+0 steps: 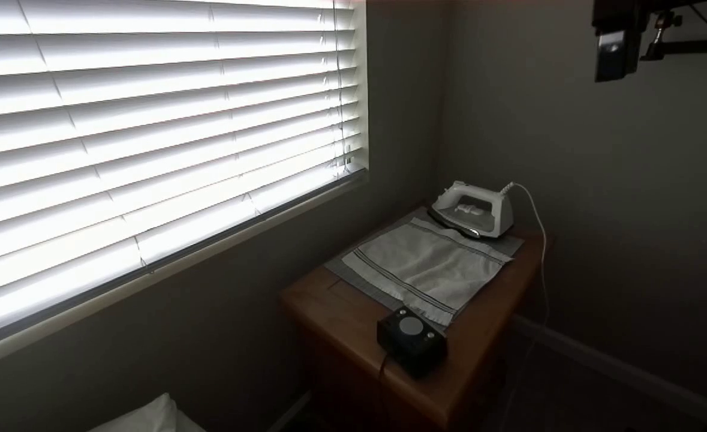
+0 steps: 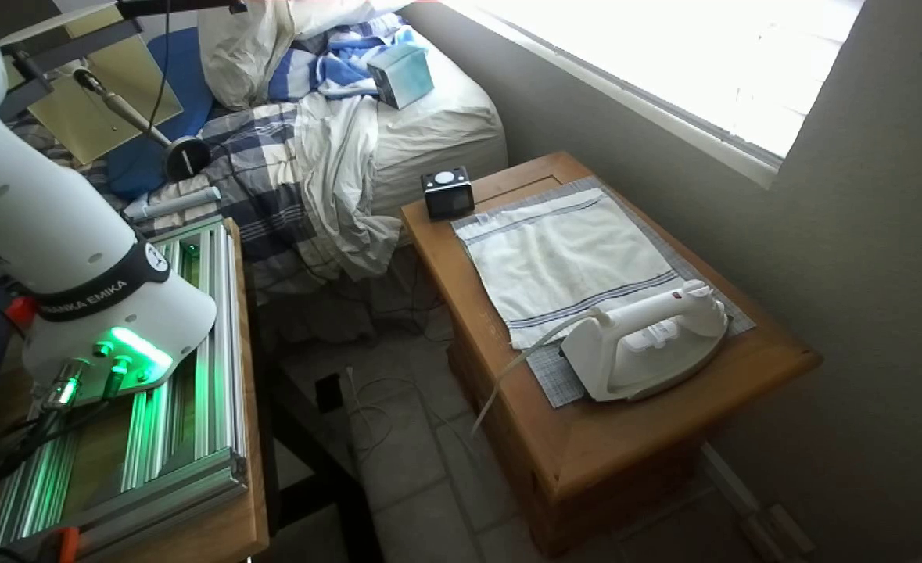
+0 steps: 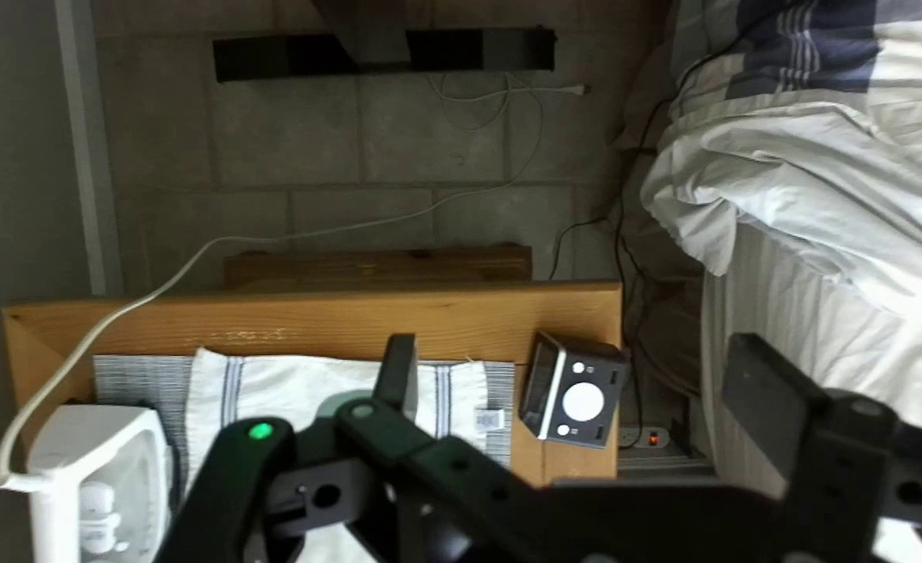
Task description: Press a button on the black alarm
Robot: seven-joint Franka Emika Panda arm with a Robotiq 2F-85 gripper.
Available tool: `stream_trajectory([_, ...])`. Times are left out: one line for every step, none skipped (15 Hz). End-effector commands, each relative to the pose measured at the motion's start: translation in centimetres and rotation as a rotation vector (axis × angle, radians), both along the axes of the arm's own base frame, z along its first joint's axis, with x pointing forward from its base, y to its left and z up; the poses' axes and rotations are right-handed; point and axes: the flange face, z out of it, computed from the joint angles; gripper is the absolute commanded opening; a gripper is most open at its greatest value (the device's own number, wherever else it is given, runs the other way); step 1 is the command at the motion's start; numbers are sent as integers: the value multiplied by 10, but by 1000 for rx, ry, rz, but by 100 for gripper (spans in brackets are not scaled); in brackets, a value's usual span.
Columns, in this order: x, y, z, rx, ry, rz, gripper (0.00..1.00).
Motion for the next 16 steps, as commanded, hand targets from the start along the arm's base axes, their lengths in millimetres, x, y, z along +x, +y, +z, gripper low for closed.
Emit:
stream_trajectory([17,44,-47,15,-53,-72,100])
stream_trajectory([23,53,-62,11,-68,-91,100])
stream_trajectory([29,60,-79,3,-81,-118,100])
stream_trajectory([37,67,-97,3,-82,-152,100])
stream_trajectory([43,72,-114,-7,-82,-170,100])
stream_trajectory([49,78,-133,-20,-79,-187,100])
stream_trajectory([56,83,-149,-39,-92,-205,100])
stream_trajectory([61,87,-164,-50,-99,-225,100])
stream_trajectory([65,91,-179,-62,-92,-237,100])
stream_trajectory([49,80,-155,-45,-94,-201,100])
stream_trajectory([51,81,-168,-50,-78,-205,100])
stream_trajectory([51,81,-172,-51,-69,-204,100])
stream_trajectory([52,80,-171,-50,-72,-205,100])
stream_trajectory([52,80,-167,-49,-79,-206,100])
stream_trajectory([52,80,-163,-47,-88,-204,100])
stream_trajectory([52,81,-160,-46,-93,-204,100])
